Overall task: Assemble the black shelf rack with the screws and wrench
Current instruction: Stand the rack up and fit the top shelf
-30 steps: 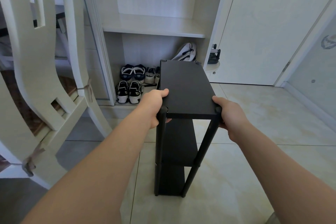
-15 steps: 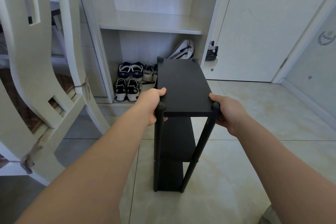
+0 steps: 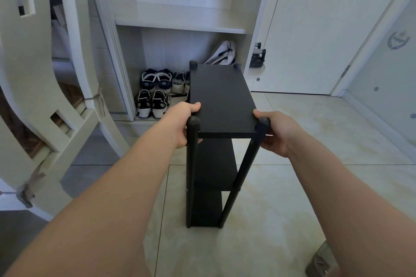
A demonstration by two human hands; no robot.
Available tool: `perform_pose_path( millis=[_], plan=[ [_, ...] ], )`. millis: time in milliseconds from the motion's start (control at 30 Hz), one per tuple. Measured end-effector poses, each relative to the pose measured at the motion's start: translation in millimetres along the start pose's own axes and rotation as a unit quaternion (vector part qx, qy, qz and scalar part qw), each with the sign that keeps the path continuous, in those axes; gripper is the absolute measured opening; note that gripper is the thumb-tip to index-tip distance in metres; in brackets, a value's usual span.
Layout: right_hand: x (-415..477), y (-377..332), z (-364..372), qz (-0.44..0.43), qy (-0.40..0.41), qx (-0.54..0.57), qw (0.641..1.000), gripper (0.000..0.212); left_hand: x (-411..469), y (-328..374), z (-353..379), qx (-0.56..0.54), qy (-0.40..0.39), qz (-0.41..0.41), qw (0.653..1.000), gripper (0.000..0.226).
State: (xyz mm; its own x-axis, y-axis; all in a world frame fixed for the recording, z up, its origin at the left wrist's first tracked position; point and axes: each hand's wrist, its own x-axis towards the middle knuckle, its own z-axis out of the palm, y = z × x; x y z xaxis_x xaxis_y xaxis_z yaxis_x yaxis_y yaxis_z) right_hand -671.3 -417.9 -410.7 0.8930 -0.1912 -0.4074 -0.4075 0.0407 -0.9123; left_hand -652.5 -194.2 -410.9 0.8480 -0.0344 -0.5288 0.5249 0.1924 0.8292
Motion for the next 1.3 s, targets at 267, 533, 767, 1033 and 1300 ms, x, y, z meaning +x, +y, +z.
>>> perform_pose_path(
  millis=[267, 533, 767, 1033, 1300],
  plan=[
    [-0.5, 1.8, -0.9, 0.008, -0.001, -0.004, 1.000, 0.016, 0.4, -5.0, -1.8, -0.010, -0.005, 0.001, 1.000, 0.029],
    [-5.3, 0.3, -0.6, 0.013, -0.009, -0.012, 1.000, 0.016, -3.0, -5.7, -3.3, -0.006, -0.002, -0.001, 1.000, 0.035],
    [-17.2, -13.6, -10.6, -0.090, 0.013, -0.052, 0.995, 0.029, -31.2, 12.3, -30.0, 0.306, 0.061, 0.076, 0.947, 0.083],
    [-35.9, -12.3, -11.6, -0.267, 0.040, -0.265, 0.926, 0.017, -46.1, -1.5, -26.2, 0.267, 0.023, 0.139, 0.953, 0.051],
    [-50.7, -1.6, 7.5, -0.320, 0.046, -0.306, 0.895, 0.008, -23.6, -8.4, -24.6, 0.244, 0.162, 0.266, 0.919, 0.032]
  ],
)
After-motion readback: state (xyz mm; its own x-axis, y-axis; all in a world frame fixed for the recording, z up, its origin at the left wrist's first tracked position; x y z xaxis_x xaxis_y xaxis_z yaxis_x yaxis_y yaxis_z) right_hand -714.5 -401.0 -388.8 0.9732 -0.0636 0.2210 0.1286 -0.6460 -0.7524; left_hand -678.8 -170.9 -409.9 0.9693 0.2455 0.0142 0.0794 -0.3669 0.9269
